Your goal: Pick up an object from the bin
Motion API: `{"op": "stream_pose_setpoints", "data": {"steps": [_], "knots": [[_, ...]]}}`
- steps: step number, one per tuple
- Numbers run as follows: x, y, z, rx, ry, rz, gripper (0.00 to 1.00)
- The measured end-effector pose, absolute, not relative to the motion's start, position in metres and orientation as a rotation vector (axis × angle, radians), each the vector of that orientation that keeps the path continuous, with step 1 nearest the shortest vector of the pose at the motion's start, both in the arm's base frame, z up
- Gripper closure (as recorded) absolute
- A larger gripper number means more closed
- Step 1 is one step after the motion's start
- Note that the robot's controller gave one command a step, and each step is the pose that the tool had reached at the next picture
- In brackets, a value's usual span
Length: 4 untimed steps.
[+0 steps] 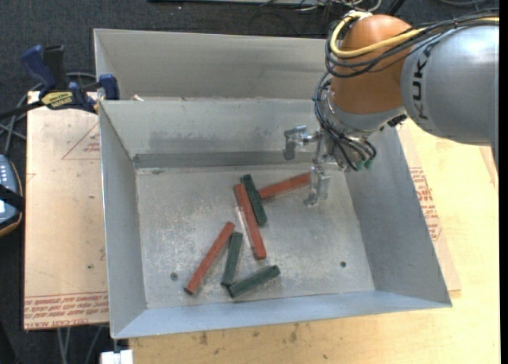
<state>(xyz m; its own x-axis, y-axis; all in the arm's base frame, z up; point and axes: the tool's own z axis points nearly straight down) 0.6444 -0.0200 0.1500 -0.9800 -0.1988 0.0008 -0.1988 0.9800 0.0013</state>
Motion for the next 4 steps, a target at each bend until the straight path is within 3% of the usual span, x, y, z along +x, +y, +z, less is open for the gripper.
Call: {"op": "stream_pose_setpoints", "data": {"steps": [1,2,3,4], "knots": [[0.656,-0.010,0.130,0.356,-3.125,-0.001,0.00],[0.655,-0.014,0.066,0.392,-3.114,-0.003,0.00],[0.657,-0.015,0.071,0.356,-3.125,-0.003,1.00],[0.657,-0.015,0.071,0.347,-3.126,-0.003,1.00]]}}
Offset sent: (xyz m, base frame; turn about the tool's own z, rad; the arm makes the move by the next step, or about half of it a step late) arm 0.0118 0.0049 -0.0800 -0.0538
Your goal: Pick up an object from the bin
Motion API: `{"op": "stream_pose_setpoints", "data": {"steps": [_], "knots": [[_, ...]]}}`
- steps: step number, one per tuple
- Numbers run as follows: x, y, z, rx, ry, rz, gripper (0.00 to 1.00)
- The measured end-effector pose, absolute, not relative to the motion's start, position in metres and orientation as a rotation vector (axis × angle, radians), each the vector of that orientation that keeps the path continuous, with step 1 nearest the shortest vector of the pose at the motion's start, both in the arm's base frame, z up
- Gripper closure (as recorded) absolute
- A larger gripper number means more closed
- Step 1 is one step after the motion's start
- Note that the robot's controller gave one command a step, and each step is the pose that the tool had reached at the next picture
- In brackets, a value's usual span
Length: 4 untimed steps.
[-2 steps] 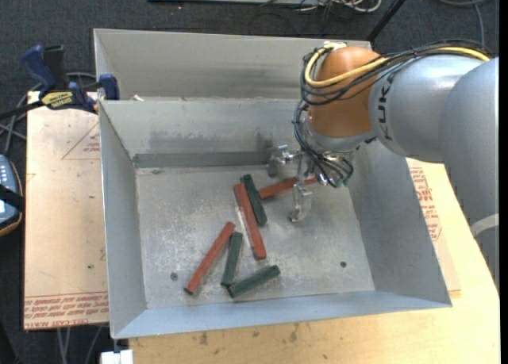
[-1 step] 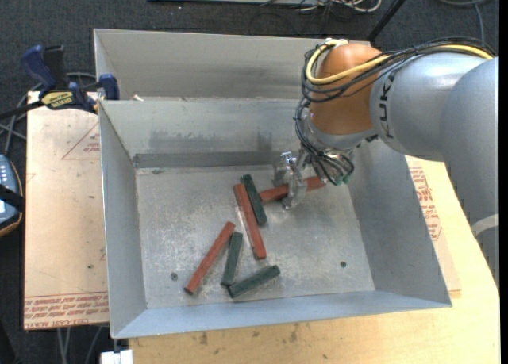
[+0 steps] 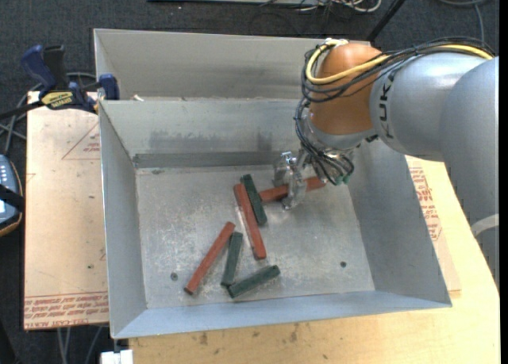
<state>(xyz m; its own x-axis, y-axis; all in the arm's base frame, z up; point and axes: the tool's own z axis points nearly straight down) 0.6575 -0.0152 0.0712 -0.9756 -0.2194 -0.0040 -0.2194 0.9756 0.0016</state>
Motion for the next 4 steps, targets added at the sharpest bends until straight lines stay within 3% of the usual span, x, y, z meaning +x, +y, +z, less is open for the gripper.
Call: {"op": "stream_pose_setpoints", "data": {"steps": [4], "knots": [[0.658,-0.014,0.131,-0.348,3.116,0.001,1.00]]}}
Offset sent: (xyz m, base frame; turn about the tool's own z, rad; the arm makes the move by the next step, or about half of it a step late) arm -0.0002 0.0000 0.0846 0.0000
